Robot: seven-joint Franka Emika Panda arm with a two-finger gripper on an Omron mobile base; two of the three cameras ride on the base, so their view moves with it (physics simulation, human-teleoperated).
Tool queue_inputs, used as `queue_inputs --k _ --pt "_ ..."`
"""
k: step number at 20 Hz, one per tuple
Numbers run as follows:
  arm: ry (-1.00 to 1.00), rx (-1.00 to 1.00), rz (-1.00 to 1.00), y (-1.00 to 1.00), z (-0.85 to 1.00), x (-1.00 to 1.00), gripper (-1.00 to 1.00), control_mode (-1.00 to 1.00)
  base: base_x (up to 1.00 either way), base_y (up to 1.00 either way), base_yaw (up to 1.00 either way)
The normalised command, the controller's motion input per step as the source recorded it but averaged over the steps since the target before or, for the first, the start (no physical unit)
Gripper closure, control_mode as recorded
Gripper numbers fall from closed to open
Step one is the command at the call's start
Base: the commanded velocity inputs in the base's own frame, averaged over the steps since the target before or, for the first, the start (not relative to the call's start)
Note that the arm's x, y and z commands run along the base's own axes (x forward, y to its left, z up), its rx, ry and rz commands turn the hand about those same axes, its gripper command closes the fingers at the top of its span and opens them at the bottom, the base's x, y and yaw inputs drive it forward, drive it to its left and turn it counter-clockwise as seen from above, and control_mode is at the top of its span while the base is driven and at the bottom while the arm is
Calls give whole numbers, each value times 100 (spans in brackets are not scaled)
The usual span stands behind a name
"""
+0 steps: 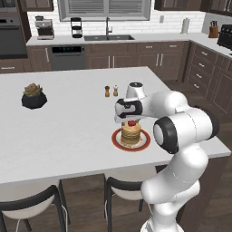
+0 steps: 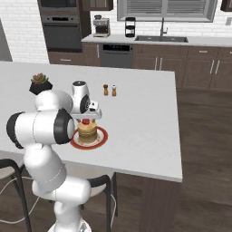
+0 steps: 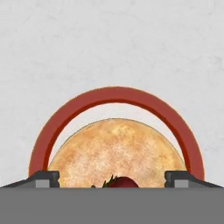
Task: Take the strawberry from the fridge and place it on top of the pancake, located on the dining counter.
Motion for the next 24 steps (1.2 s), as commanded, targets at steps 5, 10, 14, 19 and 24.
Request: queue_inputs --k 5,10,14,19,24 --pt "-7 0 0 0 38 -10 -100 -100 0 0 0" --pt "-18 0 0 -3 75 -27 -100 -100 0 0 0" --pt "-17 0 0 -2 79 -41 -100 -100 0 0 0" --pt "-18 0 0 -10 78 -51 -100 -100 0 0 0" --pt "-14 1 0 -15 74 -62 -100 -100 0 0 0"
